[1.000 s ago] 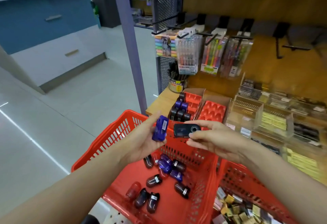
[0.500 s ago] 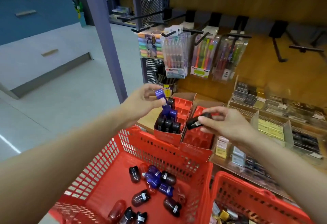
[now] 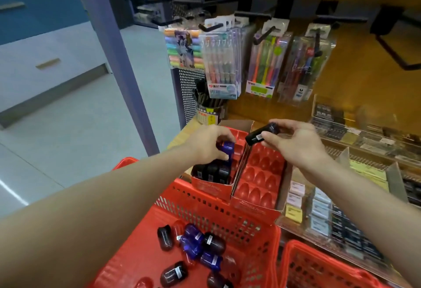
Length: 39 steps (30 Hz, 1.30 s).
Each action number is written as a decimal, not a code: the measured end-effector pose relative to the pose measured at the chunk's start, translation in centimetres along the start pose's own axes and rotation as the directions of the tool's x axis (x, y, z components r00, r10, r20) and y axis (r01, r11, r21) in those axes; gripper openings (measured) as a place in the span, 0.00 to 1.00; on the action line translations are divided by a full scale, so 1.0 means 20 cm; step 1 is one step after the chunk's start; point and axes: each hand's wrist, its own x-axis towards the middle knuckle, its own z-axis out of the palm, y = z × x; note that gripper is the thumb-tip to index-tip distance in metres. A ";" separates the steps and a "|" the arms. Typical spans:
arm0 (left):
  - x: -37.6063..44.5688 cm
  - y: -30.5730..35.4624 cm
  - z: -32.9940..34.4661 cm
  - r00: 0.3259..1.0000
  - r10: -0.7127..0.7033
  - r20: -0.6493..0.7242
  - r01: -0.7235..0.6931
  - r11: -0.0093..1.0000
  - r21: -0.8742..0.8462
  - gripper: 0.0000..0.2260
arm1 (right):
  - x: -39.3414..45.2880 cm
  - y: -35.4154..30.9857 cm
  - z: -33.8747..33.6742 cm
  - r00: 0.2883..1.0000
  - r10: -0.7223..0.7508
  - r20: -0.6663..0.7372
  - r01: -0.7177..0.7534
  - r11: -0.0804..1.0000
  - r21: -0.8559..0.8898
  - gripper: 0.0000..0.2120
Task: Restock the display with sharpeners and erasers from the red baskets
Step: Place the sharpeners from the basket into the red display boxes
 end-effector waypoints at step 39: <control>-0.08 -0.22 0.10 0.939 -0.089 -0.331 -0.016 0.953 -0.301 0.06 | 0.20 -0.02 0.32 0.982 -0.102 0.158 0.165 0.868 -0.468 0.18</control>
